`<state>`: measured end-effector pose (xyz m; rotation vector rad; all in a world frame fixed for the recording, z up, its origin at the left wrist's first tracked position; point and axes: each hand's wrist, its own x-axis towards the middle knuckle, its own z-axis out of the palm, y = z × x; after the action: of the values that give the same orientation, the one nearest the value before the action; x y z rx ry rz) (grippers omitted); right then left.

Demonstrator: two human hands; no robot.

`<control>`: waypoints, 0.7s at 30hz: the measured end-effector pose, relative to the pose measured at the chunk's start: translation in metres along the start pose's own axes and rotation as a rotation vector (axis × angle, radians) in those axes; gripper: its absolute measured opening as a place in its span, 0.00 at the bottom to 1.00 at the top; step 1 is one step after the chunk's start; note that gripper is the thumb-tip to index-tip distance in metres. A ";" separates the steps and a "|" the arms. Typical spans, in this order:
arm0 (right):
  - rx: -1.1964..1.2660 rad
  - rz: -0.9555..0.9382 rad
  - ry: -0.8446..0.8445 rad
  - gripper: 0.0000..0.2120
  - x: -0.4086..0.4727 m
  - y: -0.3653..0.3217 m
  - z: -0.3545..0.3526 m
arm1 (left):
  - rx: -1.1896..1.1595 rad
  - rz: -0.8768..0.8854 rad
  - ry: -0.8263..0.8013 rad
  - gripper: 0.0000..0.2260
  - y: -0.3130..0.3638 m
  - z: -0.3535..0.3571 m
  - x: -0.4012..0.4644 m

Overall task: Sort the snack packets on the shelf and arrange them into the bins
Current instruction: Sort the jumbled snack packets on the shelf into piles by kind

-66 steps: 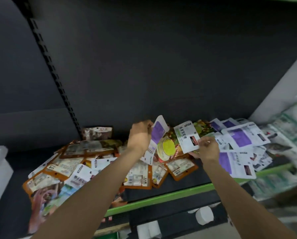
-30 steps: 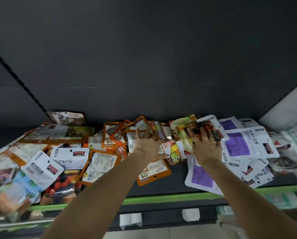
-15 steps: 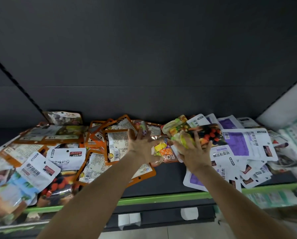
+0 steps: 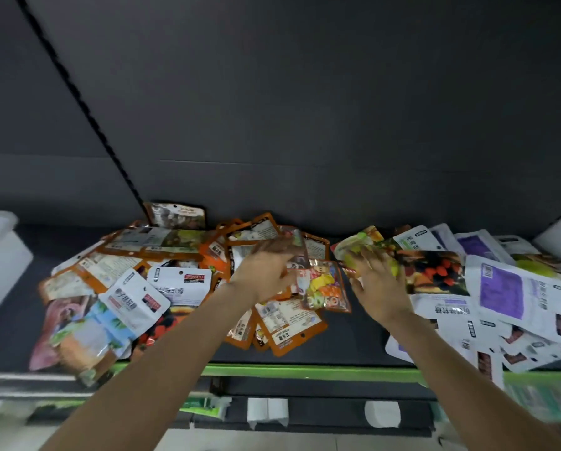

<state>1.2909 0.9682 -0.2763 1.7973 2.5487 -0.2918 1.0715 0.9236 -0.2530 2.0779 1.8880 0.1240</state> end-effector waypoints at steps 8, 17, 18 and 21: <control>0.312 -0.401 0.172 0.23 0.007 -0.161 -0.005 | -0.107 -0.205 0.407 0.14 -0.121 -0.037 -0.085; 0.079 -0.277 -0.003 0.32 0.025 -0.310 0.041 | -0.056 -0.254 0.171 0.32 -0.265 -0.042 -0.140; 0.018 -0.256 0.012 0.32 0.031 -0.320 0.042 | -0.048 -0.246 0.120 0.32 -0.273 -0.045 -0.136; -0.067 -0.165 0.021 0.29 0.047 -0.344 0.046 | -0.082 -0.269 0.011 0.28 -0.289 -0.049 -0.127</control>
<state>0.9488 0.8930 -0.2769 1.5799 2.6915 -0.1869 0.7675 0.8278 -0.2738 1.7552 2.1101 0.1450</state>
